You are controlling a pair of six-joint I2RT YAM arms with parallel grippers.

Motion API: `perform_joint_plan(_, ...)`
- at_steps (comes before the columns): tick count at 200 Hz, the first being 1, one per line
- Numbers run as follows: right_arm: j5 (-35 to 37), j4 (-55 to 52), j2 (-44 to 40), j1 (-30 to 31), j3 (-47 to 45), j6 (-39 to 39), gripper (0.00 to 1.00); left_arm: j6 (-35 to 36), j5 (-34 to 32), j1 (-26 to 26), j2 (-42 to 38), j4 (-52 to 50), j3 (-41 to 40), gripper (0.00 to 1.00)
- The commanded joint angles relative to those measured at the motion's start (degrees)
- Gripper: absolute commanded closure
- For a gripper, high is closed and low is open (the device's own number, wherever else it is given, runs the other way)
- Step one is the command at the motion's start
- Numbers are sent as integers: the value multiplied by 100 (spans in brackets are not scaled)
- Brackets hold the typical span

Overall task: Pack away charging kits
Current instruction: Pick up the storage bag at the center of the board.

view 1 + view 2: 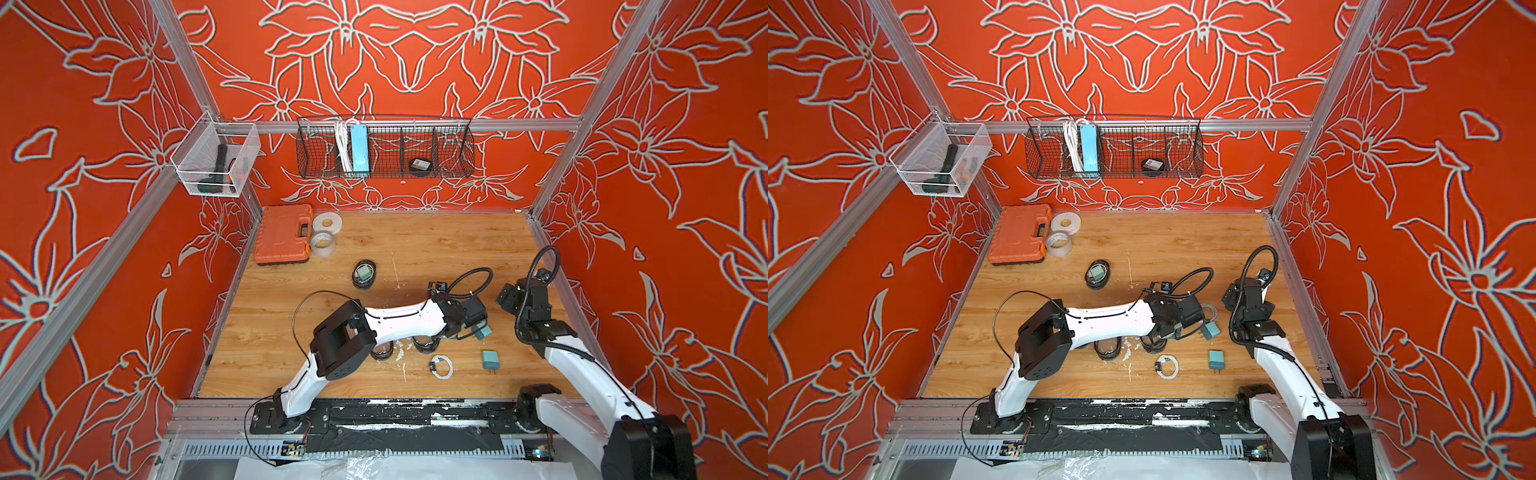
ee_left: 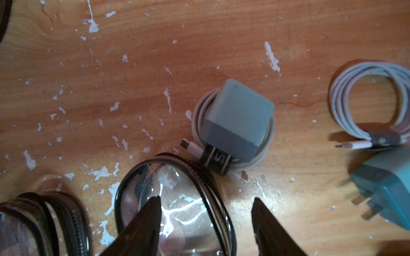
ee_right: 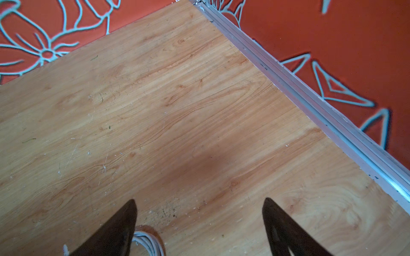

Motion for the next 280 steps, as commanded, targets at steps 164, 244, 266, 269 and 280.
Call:
perform_joint_plan(164,-44,62,18,-21,-13,75,11,-187,-290,-26,-114,-550,-244,98)
perform_joint_plan(244,-1335,-431,-650,-1,-92,792,22,56,-406,-17,-1436,89,-1410,100)
perform_joint_plan(266,-1845,-706,-1051,109,-135,1342,26,207,-387,-9,-1662,224,-1590,100)
perform_joint_plan(269,-1864,-783,-1115,144,-136,1398,26,244,-364,-2,-1700,277,-1631,100)
perform_joint_plan(280,-1992,-1051,-1381,240,-122,1607,27,402,-247,16,-1811,512,-1788,100)
